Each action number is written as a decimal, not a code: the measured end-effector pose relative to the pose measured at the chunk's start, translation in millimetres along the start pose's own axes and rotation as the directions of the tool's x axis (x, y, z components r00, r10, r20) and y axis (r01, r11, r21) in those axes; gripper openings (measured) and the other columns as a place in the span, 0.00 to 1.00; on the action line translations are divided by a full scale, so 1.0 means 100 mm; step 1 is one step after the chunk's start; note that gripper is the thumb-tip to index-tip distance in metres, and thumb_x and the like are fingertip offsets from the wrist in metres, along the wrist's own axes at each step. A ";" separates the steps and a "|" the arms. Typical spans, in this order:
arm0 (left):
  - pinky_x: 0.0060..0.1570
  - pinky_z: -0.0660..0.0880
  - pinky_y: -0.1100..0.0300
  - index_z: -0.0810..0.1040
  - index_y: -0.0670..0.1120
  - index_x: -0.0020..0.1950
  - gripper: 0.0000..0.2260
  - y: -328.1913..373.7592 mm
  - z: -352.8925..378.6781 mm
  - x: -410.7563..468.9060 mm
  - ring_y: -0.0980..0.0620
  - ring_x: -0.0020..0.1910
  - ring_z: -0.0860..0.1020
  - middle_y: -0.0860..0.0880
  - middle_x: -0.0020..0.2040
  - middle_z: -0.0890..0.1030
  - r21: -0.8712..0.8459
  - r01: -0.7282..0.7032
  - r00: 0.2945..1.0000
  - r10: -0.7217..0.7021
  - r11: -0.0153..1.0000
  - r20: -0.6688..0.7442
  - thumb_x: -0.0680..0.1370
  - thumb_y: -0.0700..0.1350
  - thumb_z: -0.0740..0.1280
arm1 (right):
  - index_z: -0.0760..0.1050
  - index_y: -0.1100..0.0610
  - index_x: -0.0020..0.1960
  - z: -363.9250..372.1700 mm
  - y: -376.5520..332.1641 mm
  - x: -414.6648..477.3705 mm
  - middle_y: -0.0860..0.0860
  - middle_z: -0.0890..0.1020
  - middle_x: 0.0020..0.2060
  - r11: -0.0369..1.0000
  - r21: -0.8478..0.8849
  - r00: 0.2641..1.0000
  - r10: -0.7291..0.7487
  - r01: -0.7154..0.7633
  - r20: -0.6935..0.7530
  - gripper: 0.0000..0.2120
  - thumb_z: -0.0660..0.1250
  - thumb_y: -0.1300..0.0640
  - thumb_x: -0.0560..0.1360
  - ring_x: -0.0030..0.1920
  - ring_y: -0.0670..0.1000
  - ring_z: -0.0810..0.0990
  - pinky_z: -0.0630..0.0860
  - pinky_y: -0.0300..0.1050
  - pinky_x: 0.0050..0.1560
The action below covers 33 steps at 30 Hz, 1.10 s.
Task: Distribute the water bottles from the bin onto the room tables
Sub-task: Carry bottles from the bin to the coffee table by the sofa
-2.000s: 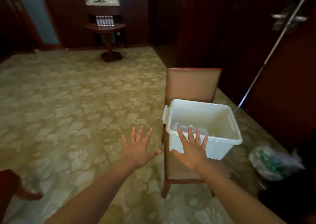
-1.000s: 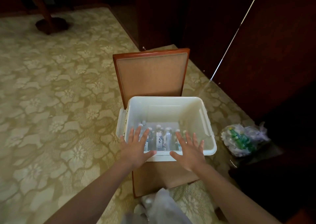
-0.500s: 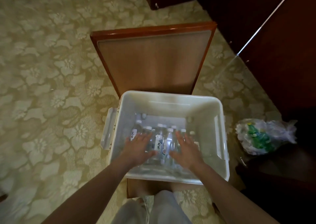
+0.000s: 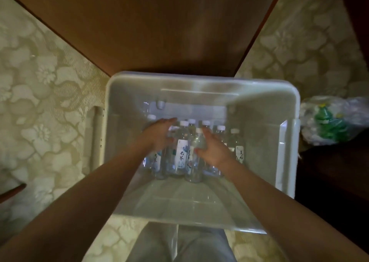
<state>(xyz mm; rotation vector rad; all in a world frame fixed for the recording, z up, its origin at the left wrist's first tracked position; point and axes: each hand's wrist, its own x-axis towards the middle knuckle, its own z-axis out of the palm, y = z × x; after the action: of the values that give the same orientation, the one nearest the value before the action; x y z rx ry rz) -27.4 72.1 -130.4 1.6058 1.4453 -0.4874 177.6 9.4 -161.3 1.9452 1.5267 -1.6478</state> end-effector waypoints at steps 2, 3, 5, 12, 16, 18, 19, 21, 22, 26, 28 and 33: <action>0.71 0.64 0.51 0.55 0.53 0.80 0.32 0.01 0.04 0.13 0.44 0.71 0.69 0.47 0.77 0.64 0.034 -0.016 1.000 0.016 0.999 0.009 0.79 0.51 0.67 | 0.44 0.44 0.81 0.04 0.02 0.12 0.51 0.52 0.81 1.000 0.022 1.000 0.004 -0.004 0.011 0.44 0.70 0.49 0.77 0.79 0.55 0.58 0.63 0.51 0.72; 0.72 0.63 0.51 0.54 0.53 0.80 0.33 0.01 0.07 0.20 0.44 0.73 0.67 0.47 0.77 0.64 0.046 -0.020 1.000 0.019 0.999 0.022 0.79 0.52 0.67 | 0.44 0.45 0.81 0.05 0.02 0.16 0.50 0.51 0.81 1.000 0.030 1.000 0.006 -0.006 0.005 0.45 0.71 0.49 0.76 0.79 0.54 0.56 0.62 0.51 0.73; 0.73 0.61 0.50 0.54 0.52 0.80 0.34 0.04 0.14 0.29 0.43 0.75 0.64 0.46 0.77 0.64 0.048 -0.032 0.999 0.029 0.998 0.046 0.78 0.55 0.67 | 0.46 0.45 0.81 0.09 0.05 0.23 0.50 0.54 0.81 0.998 0.058 1.000 0.009 -0.008 -0.023 0.47 0.74 0.49 0.74 0.78 0.54 0.59 0.64 0.51 0.72; 0.77 0.40 0.42 0.47 0.52 0.80 0.39 0.03 0.34 0.45 0.47 0.79 0.53 0.47 0.80 0.57 0.193 -0.070 0.996 0.057 0.979 0.075 0.78 0.59 0.65 | 0.54 0.45 0.80 0.16 0.11 0.30 0.52 0.67 0.75 0.979 0.201 0.994 0.042 -0.021 -0.101 0.50 0.80 0.49 0.67 0.70 0.55 0.73 0.74 0.52 0.65; 0.75 0.34 0.40 0.44 0.49 0.80 0.39 0.05 0.35 0.46 0.47 0.80 0.50 0.45 0.80 0.55 0.280 -0.082 0.994 0.061 0.956 0.086 0.79 0.60 0.63 | 0.56 0.49 0.80 0.16 0.08 0.29 0.51 0.69 0.74 0.990 0.136 0.989 0.057 -0.039 -0.134 0.48 0.79 0.46 0.67 0.69 0.54 0.74 0.73 0.47 0.63; 0.74 0.34 0.39 0.43 0.48 0.80 0.39 0.06 0.34 0.45 0.47 0.80 0.49 0.44 0.81 0.54 0.304 -0.077 0.994 0.051 0.950 0.094 0.79 0.61 0.61 | 0.56 0.50 0.80 0.15 0.06 0.29 0.52 0.69 0.74 0.991 0.120 0.989 0.068 -0.052 -0.133 0.48 0.79 0.45 0.67 0.69 0.55 0.74 0.73 0.47 0.62; 0.74 0.34 0.38 0.42 0.48 0.80 0.39 0.08 0.34 0.45 0.47 0.80 0.48 0.44 0.81 0.53 0.315 -0.071 0.994 0.042 0.946 0.099 0.79 0.61 0.61 | 0.56 0.50 0.79 0.15 0.05 0.29 0.52 0.70 0.74 0.991 0.118 0.989 0.075 -0.059 -0.131 0.48 0.79 0.45 0.67 0.68 0.55 0.74 0.73 0.47 0.62; 0.74 0.34 0.38 0.41 0.46 0.80 0.39 0.11 0.35 0.43 0.47 0.80 0.46 0.44 0.81 0.51 0.328 -0.052 0.994 0.017 0.943 0.108 0.80 0.61 0.60 | 0.58 0.50 0.78 0.16 0.04 0.29 0.52 0.72 0.72 0.990 0.128 0.987 0.082 -0.064 -0.136 0.46 0.79 0.47 0.67 0.66 0.56 0.76 0.73 0.47 0.60; 0.74 0.34 0.37 0.41 0.46 0.80 0.39 0.12 0.35 0.42 0.47 0.80 0.46 0.43 0.81 0.51 0.331 -0.044 0.994 0.008 0.943 0.110 0.80 0.60 0.60 | 0.58 0.50 0.77 0.17 0.05 0.29 0.53 0.72 0.71 0.988 0.139 0.987 0.080 -0.061 -0.137 0.46 0.79 0.48 0.67 0.66 0.57 0.76 0.74 0.48 0.60; 0.74 0.33 0.39 0.47 0.46 0.80 0.38 0.14 0.35 0.37 0.47 0.80 0.50 0.44 0.79 0.58 0.327 -0.046 0.998 0.031 0.944 0.051 0.79 0.61 0.61 | 0.58 0.49 0.76 0.22 0.07 0.28 0.55 0.74 0.68 0.984 0.169 0.989 0.072 -0.049 -0.127 0.44 0.79 0.50 0.68 0.63 0.59 0.77 0.76 0.52 0.60; 0.74 0.32 0.41 0.50 0.47 0.80 0.39 0.13 0.37 0.33 0.48 0.79 0.53 0.44 0.78 0.63 0.304 -0.050 0.999 0.051 0.952 0.003 0.77 0.61 0.64 | 0.59 0.47 0.75 0.24 0.09 0.26 0.55 0.75 0.66 0.976 0.211 0.990 0.071 -0.045 -0.121 0.44 0.80 0.52 0.67 0.60 0.58 0.79 0.77 0.53 0.59; 0.75 0.34 0.47 0.56 0.48 0.77 0.38 0.07 0.49 0.18 0.48 0.78 0.57 0.45 0.75 0.68 0.231 -0.089 0.991 0.109 0.969 -0.076 0.74 0.57 0.71 | 0.60 0.40 0.72 0.27 0.15 0.18 0.52 0.78 0.62 0.926 0.378 0.989 0.066 -0.011 -0.131 0.44 0.80 0.54 0.65 0.56 0.54 0.81 0.79 0.54 0.58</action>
<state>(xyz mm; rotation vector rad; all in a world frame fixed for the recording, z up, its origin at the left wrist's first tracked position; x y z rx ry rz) -3.4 44.0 -167.7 1.8928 1.4057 -0.5463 169.2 -5.9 -192.8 2.3111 1.2747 -1.9410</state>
